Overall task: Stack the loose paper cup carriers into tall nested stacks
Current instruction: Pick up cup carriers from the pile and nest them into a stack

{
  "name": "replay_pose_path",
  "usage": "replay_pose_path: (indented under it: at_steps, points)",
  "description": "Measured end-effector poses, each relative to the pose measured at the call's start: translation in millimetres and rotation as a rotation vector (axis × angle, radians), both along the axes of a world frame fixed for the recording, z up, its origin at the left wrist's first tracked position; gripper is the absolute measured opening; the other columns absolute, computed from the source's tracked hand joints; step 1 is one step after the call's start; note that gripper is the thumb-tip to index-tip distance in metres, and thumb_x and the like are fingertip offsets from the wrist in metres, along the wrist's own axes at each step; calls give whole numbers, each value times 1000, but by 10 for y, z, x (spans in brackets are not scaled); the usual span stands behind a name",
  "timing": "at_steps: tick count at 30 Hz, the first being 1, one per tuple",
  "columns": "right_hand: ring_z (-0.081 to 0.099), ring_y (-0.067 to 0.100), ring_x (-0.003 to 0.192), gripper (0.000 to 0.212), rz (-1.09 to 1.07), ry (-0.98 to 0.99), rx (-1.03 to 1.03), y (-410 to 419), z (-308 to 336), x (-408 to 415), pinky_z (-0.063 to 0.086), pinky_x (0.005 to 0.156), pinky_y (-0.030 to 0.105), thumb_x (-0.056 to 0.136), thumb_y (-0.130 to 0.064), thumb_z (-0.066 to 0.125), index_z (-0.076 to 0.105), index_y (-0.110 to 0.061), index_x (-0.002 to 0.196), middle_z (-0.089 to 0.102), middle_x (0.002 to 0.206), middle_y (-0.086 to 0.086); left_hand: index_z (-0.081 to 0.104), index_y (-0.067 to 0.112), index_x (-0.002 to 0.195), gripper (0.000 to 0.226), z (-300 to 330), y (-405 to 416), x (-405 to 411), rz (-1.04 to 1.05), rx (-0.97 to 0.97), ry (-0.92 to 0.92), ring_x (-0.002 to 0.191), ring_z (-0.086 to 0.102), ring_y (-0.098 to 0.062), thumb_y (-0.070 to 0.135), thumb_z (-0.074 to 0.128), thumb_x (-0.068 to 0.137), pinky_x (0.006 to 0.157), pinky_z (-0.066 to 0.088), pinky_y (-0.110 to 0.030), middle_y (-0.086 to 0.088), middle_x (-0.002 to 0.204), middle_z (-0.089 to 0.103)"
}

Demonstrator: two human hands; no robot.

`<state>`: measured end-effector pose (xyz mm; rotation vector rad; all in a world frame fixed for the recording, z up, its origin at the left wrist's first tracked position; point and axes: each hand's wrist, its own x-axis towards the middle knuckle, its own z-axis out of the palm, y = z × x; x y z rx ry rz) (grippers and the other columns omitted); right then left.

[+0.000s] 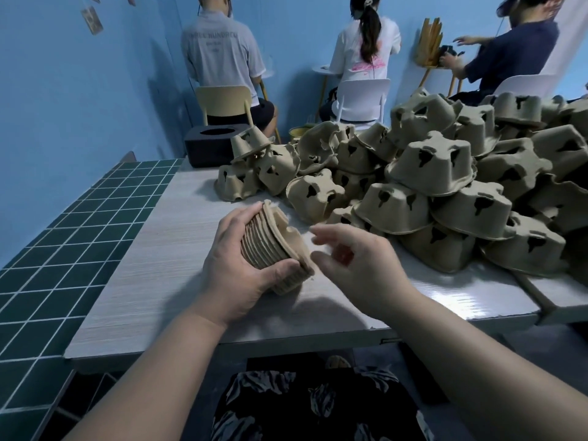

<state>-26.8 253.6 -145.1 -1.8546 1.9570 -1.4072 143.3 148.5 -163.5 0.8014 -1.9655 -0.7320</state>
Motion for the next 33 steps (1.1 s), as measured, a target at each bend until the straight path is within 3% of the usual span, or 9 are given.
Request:
replay_pose_path:
  at_steps: [3,6,9,13,19,25,27,30,33]
  points:
    - [58,1,63,1,-298,-231,-64,153,26,-272,43,60,10,84,-22,71,70,-22,85,66,69,-11,41,41,133,91,1,77,-121,-35,-4,-1,125,41,7,70,72,52,104,29,-11,22,132,44]
    - [58,3,63,15,-517,-305,-30,262,-32,-531,41,61,18,85,-30,68,65,-23,73,64,65,-10,43,36,138,99,4,152,-253,-76,2,-17,128,40,3,73,72,50,107,30,-16,17,137,44]
    - [64,15,70,24,-598,-392,12,261,-143,-684,51,70,32,84,-39,66,60,-21,70,67,68,-5,41,42,136,103,13,227,-365,-106,13,-27,131,40,-1,87,66,47,108,30,-20,14,140,43]
    - [68,20,75,21,-609,-538,13,160,-177,-741,54,79,44,83,-38,67,58,-22,71,69,71,-3,37,49,131,97,27,320,-462,-127,9,-36,128,37,8,91,62,47,102,27,-6,19,138,42]
    - [68,20,75,12,-570,-641,2,100,-152,-711,54,80,44,76,-26,67,61,-19,68,70,68,0,37,46,134,97,29,350,-464,-116,-11,-67,129,39,1,79,70,49,102,28,-10,16,139,42]
    - [69,24,72,11,-449,-715,-45,218,-159,-652,55,78,51,75,-23,69,62,-17,70,70,63,1,38,45,134,93,30,347,-469,-112,-22,-72,129,39,4,75,70,51,101,26,-3,19,137,42]
    - [69,20,66,12,-423,-720,-66,242,-123,-646,57,75,45,79,-12,69,61,-14,70,68,59,0,39,44,134,97,30,348,-465,-111,-19,-69,129,40,3,82,67,49,102,27,-5,18,138,43]
    - [60,11,52,17,-349,-744,-72,263,-46,-633,54,59,30,81,2,64,59,-10,71,62,57,2,41,42,135,97,20,343,-459,-105,-16,-60,130,41,0,84,66,51,102,27,-4,16,138,44]
    - [58,13,59,18,-332,-628,-38,275,-64,-657,52,64,35,80,-2,65,58,-18,74,64,65,0,43,39,136,99,18,346,-450,-99,-14,-60,129,41,1,81,69,50,103,28,-5,15,138,45]
